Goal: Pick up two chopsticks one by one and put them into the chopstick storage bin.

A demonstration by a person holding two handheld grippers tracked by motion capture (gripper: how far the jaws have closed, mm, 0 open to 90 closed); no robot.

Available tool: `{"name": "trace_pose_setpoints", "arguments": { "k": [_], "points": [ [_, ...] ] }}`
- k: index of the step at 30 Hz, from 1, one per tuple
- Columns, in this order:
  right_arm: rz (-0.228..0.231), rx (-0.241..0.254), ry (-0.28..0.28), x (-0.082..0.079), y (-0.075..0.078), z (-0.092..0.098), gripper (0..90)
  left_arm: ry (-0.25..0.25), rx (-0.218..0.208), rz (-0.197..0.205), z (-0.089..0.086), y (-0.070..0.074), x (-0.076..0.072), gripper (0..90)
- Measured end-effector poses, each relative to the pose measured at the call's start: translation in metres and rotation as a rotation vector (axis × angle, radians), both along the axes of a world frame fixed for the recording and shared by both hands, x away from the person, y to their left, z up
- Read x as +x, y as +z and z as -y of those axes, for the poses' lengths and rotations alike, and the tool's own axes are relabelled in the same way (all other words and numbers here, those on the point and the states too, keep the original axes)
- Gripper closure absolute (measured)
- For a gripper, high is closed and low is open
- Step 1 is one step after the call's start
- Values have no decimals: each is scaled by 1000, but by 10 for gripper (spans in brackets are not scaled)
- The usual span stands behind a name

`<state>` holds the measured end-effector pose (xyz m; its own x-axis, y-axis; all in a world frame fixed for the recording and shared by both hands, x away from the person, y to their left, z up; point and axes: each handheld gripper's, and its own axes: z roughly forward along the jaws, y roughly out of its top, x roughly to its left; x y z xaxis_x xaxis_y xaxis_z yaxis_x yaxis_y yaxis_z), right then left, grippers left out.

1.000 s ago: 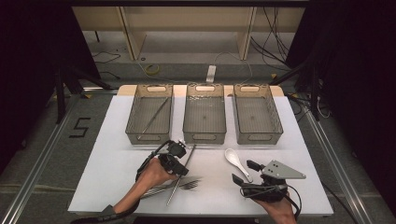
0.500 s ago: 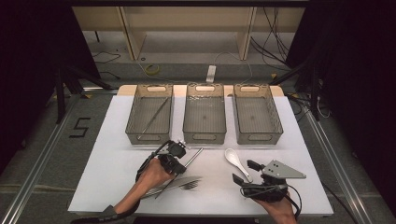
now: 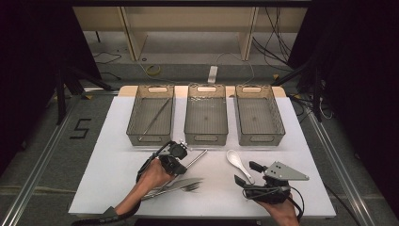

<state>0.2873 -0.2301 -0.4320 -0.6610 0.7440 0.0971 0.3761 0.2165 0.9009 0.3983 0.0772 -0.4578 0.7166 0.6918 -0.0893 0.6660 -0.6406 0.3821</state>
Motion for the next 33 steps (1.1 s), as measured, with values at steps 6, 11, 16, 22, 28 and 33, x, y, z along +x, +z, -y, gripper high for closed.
{"name": "trace_pose_setpoints", "arguments": {
  "k": [6, 11, 16, 22, 28, 33],
  "points": [
    [0, 0, 0, 0, 0, 0, 278, 0, -29, 8, -9, 13, 2, 852],
    [-1, 0, 1, 0, 0, 0, 278, -13, -40, 9, -14, 20, 3, 853],
    [3, 1, 2, 0, 0, 1, 278, -12, -63, 24, -19, 27, 3, 853],
    [2, 2, -2, 0, 0, 1, 278, -6, -93, 43, -28, 38, 5, 853],
    [3, 2, -3, 0, 0, 1, 278, 43, -134, 75, -48, 53, 11, 853],
    [2, 2, 0, 0, 0, 1, 277, 82, -170, 98, -61, 65, 16, 853]
  ]
}}
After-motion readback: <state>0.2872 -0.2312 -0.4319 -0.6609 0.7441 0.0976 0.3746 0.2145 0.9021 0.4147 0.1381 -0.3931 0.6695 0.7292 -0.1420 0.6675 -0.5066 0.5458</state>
